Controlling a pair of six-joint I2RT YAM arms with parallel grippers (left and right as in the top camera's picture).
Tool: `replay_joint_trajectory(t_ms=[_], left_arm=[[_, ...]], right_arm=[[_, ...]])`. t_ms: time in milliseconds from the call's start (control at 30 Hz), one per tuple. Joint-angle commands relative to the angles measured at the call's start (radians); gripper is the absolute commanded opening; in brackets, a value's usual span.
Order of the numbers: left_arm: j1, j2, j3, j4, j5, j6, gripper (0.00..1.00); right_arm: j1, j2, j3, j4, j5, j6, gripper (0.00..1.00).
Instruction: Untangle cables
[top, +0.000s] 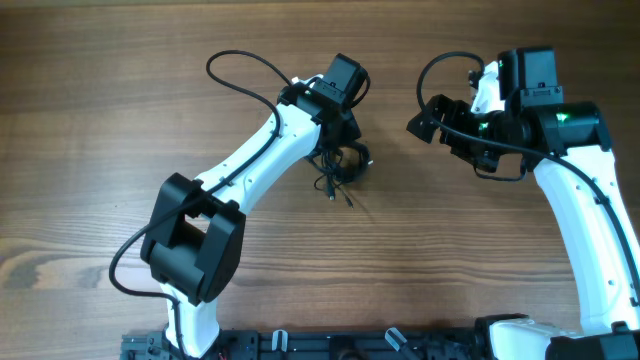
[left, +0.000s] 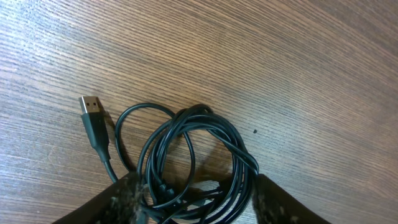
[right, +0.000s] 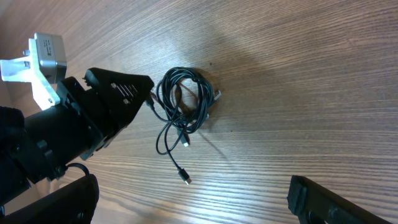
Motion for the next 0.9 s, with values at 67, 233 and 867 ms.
replay_joint_trajectory(t_ms=[67,233,867], left_arm=[[-0.002,0.008,0.008,-0.004,-0.021,0.006,0.91],[-0.002,0.008,0.008,-0.003,-0.021,0.006,1.00],[0.050,0.008,0.008,-0.040,-0.046,0.000,0.99]], right_arm=[[0.003,0.008,-0.005,0.003,0.017,0.006,1.00],[0.003,0.008,-0.005,0.003,0.017,0.007,1.00],[0.003,0.008,-0.005,0.004,0.018,0.006,1.00]])
